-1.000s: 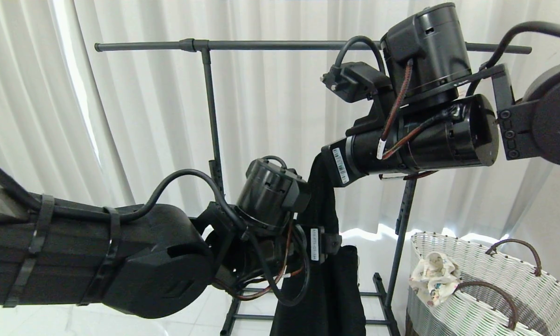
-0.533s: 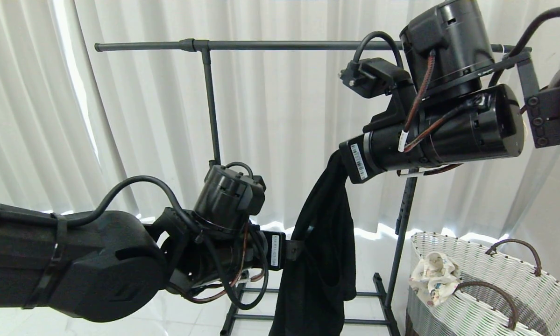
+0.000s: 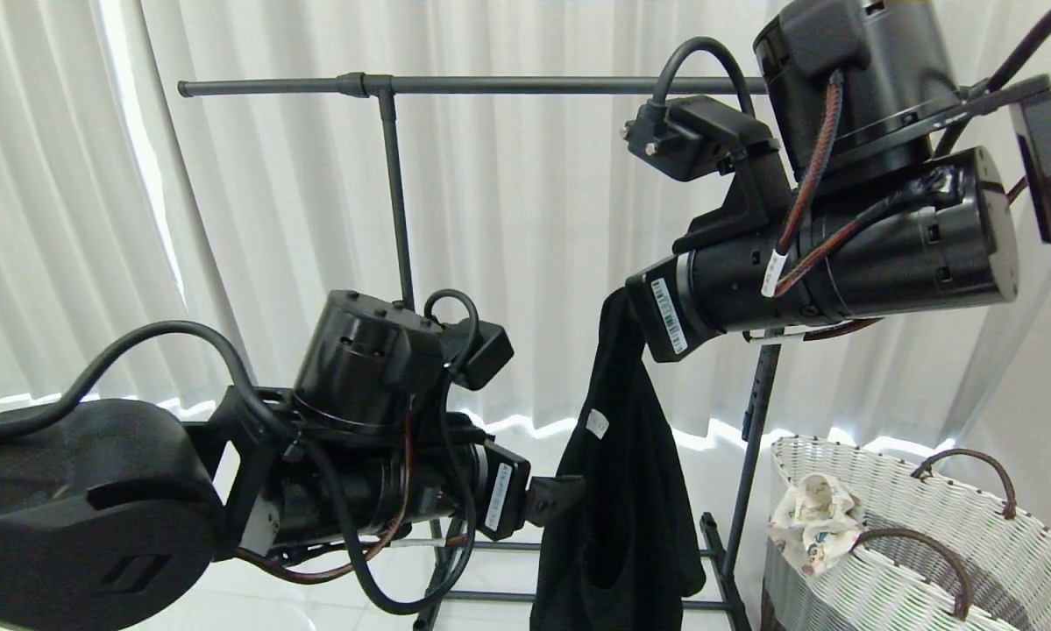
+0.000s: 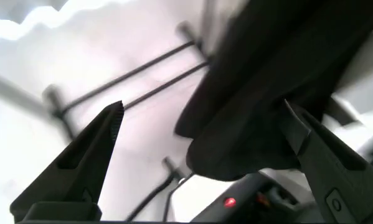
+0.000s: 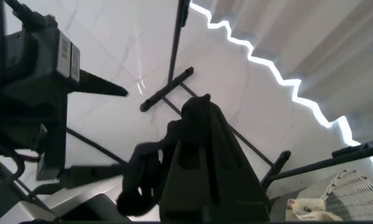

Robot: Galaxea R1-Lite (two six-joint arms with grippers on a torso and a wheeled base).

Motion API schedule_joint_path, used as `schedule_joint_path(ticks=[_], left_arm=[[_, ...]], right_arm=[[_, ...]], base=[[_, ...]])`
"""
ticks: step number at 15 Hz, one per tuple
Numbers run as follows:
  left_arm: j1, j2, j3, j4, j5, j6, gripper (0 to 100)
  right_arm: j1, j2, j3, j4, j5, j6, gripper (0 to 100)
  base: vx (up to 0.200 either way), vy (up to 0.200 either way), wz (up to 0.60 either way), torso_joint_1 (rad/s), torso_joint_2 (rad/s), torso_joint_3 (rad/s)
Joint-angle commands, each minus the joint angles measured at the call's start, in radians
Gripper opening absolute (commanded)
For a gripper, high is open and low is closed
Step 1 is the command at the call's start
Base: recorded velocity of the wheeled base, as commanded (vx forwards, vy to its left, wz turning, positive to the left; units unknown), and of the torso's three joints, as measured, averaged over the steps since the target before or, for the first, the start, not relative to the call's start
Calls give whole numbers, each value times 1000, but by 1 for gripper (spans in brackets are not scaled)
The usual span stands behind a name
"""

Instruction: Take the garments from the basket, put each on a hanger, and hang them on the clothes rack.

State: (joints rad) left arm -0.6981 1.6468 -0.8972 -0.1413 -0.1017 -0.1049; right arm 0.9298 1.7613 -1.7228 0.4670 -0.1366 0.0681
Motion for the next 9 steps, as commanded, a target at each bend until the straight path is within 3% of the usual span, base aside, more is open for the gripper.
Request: schedule_joint_path(ticks=[1, 6, 9], left_arm=[[0, -25, -9, -61, -27, 8, 100], [2, 38, -35, -205, -16, 2, 100], [2, 41, 12, -210, 77, 11, 100]], right_arm=[[20, 1, 0, -2, 0, 2, 0], [35, 4, 0, -1, 0, 6, 0], [34, 1, 0, -1, -6, 4, 0]], base=[[0, 0, 0, 0, 0, 0], [0, 0, 0, 0, 0, 0], [0, 0, 0, 0, 0, 0]])
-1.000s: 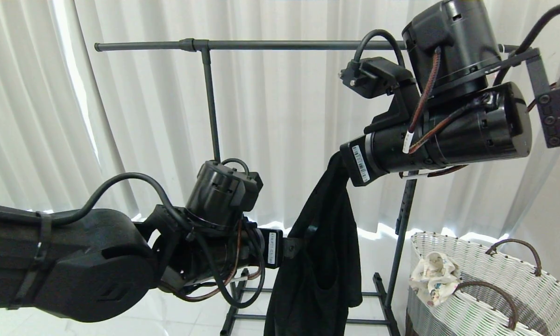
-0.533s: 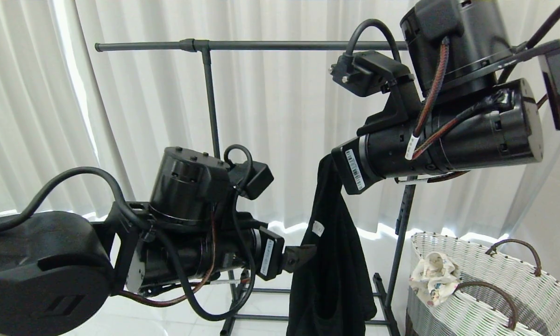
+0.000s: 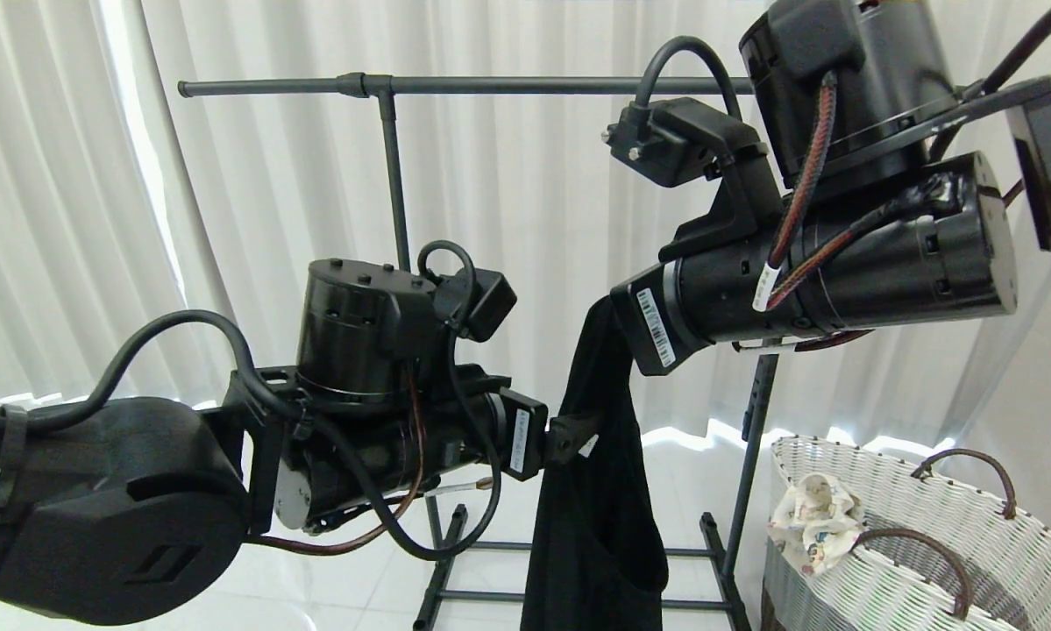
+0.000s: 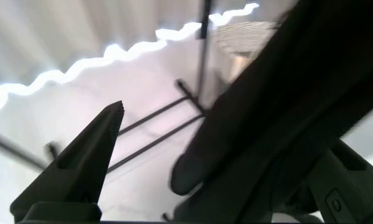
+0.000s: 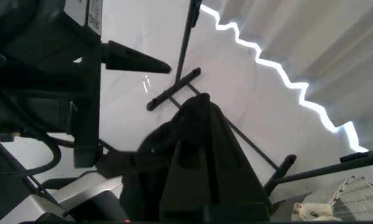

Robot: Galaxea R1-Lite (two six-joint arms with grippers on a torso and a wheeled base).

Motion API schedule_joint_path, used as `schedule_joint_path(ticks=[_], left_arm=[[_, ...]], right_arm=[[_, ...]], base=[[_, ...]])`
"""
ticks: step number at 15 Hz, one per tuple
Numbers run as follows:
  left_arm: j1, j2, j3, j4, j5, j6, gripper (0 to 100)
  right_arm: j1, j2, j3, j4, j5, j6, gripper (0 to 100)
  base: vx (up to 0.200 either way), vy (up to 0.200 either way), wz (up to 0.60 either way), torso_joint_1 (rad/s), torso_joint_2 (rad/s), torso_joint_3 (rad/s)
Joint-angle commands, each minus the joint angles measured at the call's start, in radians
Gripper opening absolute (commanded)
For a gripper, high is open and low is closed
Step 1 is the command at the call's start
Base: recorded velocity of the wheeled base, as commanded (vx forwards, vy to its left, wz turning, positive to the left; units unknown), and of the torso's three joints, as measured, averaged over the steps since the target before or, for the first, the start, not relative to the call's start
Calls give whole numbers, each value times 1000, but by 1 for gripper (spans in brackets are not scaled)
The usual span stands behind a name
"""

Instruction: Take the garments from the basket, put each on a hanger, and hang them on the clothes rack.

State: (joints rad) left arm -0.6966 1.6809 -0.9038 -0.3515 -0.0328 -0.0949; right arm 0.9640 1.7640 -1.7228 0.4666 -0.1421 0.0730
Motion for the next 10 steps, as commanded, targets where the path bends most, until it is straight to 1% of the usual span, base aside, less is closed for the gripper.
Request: schedule_joint_path(ticks=[1, 2, 3, 4, 5, 8, 9, 10], left_arm=[[2, -3, 39, 0, 20, 3, 100], [5, -15, 60, 0, 27, 9, 100], [25, -24, 98, 0, 39, 50, 100], [54, -33, 146, 0, 48, 121, 100], [80, -38, 180, -1, 42, 170, 100], [100, -36, 210, -1, 40, 181, 100], [98, -41, 210, -1, 30, 181, 100], [100, -53, 210, -1, -3, 181, 100]], right_arm=[[-1, -1, 2, 3, -2, -1, 0], [-2, -1, 2, 7, -2, -1, 0], [-2, -5, 2, 15, -2, -2, 0], [-2, -9, 2, 26, -2, -2, 0], [-2, -17, 2, 32, -2, -2, 0], [-2, -31, 2, 56, -2, -5, 0], [-2, -35, 2, 66, -2, -5, 0], [-4, -43, 2, 67, -2, -5, 0]], base=[[0, 0, 0, 0, 0, 0], [0, 0, 0, 0, 0, 0], [0, 0, 0, 0, 0, 0], [0, 0, 0, 0, 0, 0], [0, 0, 0, 0, 0, 0], [0, 0, 0, 0, 0, 0], [0, 0, 0, 0, 0, 0], [0, 0, 0, 0, 0, 0]])
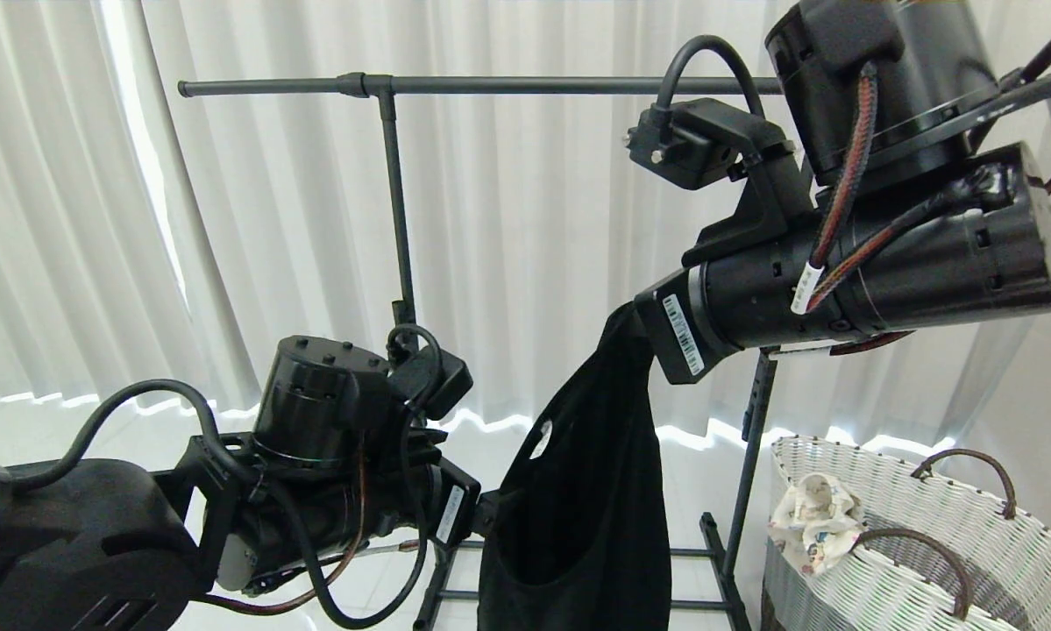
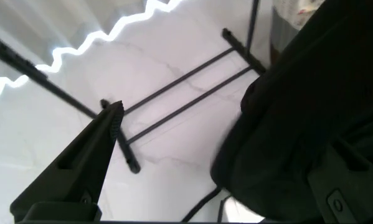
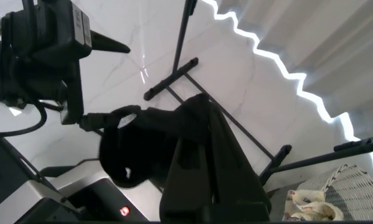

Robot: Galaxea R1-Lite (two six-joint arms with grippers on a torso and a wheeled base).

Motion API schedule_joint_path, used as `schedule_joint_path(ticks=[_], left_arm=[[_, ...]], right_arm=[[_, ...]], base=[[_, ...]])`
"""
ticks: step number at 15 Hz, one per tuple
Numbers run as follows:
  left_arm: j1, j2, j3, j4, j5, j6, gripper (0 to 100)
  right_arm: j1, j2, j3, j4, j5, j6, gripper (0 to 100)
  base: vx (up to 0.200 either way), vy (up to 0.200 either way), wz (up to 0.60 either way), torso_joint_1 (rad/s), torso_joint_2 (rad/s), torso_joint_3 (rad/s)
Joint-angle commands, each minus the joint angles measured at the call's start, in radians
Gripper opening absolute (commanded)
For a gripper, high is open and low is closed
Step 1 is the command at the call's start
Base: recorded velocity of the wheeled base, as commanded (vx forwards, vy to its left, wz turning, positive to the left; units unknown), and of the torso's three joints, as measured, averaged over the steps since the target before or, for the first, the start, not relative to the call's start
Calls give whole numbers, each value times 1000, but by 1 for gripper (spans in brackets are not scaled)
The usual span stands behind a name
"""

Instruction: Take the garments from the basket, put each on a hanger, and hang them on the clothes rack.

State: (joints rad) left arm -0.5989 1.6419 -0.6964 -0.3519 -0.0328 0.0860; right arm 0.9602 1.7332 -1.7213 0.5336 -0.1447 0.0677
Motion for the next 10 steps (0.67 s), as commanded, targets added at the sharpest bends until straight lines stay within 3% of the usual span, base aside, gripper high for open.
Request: schedule_joint_path(ticks=[1, 10], left_arm=[[4, -19, 3, -1, -21, 0, 100], [67, -10, 14, -1, -98, 5, 100]], right_arm=[[0, -14, 0, 2, 0, 0, 0], [31, -29, 2, 31, 20, -5, 0]], base=[[0, 0, 0, 0, 0, 0], [0, 0, 0, 0, 0, 0]])
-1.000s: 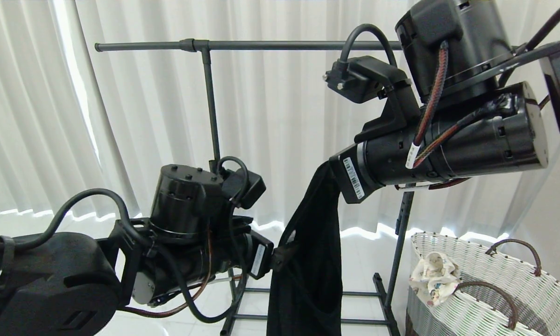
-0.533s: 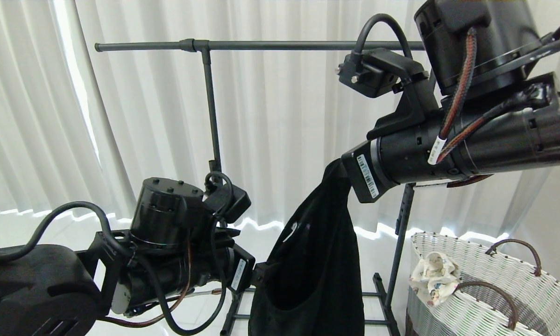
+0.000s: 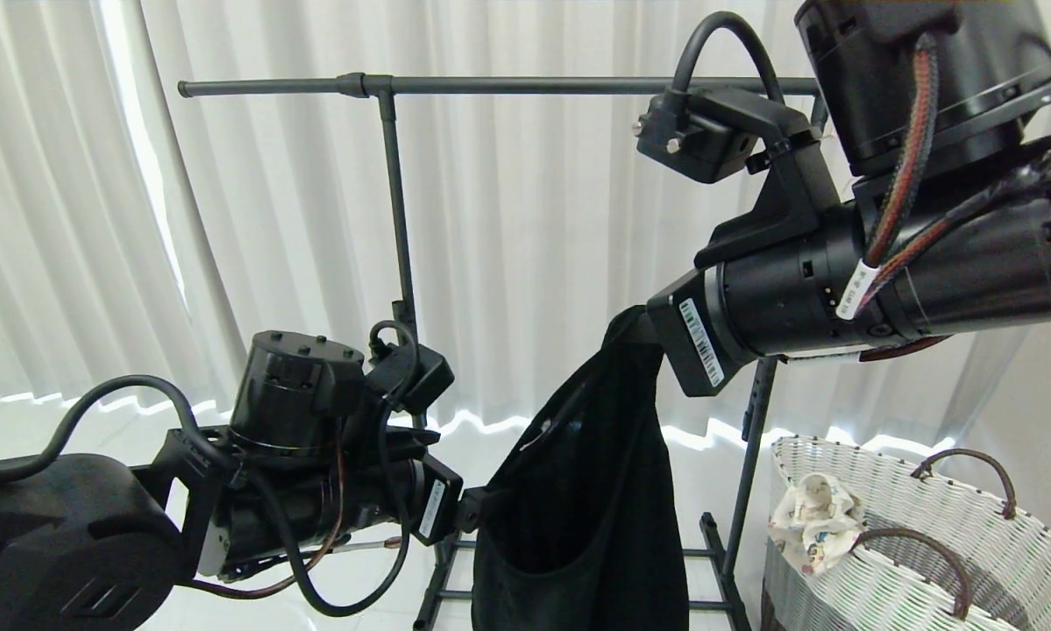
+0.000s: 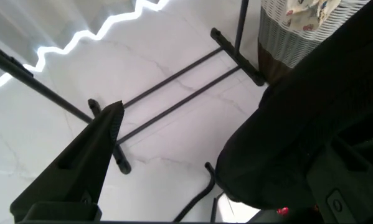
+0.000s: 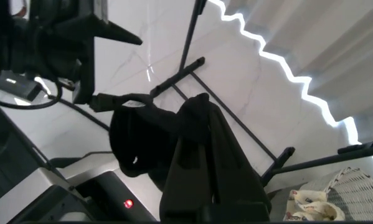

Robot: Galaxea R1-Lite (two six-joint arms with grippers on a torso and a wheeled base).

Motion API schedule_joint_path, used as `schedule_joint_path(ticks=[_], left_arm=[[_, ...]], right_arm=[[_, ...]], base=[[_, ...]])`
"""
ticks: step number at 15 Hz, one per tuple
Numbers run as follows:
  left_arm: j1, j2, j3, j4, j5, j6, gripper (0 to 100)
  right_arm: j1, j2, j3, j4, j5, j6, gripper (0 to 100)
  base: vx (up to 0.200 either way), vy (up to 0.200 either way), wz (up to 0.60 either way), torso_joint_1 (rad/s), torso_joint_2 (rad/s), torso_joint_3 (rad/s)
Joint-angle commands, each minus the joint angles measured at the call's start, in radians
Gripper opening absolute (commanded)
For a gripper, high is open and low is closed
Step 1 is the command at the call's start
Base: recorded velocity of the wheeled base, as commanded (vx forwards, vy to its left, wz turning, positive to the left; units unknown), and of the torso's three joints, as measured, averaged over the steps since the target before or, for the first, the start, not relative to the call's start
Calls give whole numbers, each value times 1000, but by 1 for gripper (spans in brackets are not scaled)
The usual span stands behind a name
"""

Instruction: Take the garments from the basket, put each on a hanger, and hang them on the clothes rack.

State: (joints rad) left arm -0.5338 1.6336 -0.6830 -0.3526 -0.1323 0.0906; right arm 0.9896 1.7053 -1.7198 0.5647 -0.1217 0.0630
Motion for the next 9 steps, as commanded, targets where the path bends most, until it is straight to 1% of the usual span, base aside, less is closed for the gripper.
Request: schedule_joint_path(ticks=[1, 2, 3, 4, 6, 7, 9], left_arm=[[0, -3, 5, 0, -15, 0, 100], [0, -14, 22, 0, -69, 4, 100], [0, -21, 28, 0, -90, 11, 100], [6, -26, 43, 0, -113, 35, 100], [34, -31, 60, 0, -119, 93, 100], [46, -31, 66, 0, -136, 121, 100], [55, -34, 72, 0, -201, 132, 100]], right_arm=[[1, -3, 0, 0, 10, 0, 0], [11, -9, 0, 0, 45, -2, 0], [15, -10, 0, 0, 53, -2, 0], [21, -13, 2, 1, 59, -3, 0], [23, -19, 3, 9, 65, -5, 0], [23, -21, 3, 12, 83, -8, 0], [23, -21, 6, 14, 111, -45, 0]], base=[[0, 0, 0, 0, 0, 0], [0, 0, 0, 0, 0, 0], [0, 0, 0, 0, 0, 0], [0, 0, 0, 0, 0, 0], [0, 0, 0, 0, 0, 0], [0, 0, 0, 0, 0, 0], [0, 0, 0, 0, 0, 0]])
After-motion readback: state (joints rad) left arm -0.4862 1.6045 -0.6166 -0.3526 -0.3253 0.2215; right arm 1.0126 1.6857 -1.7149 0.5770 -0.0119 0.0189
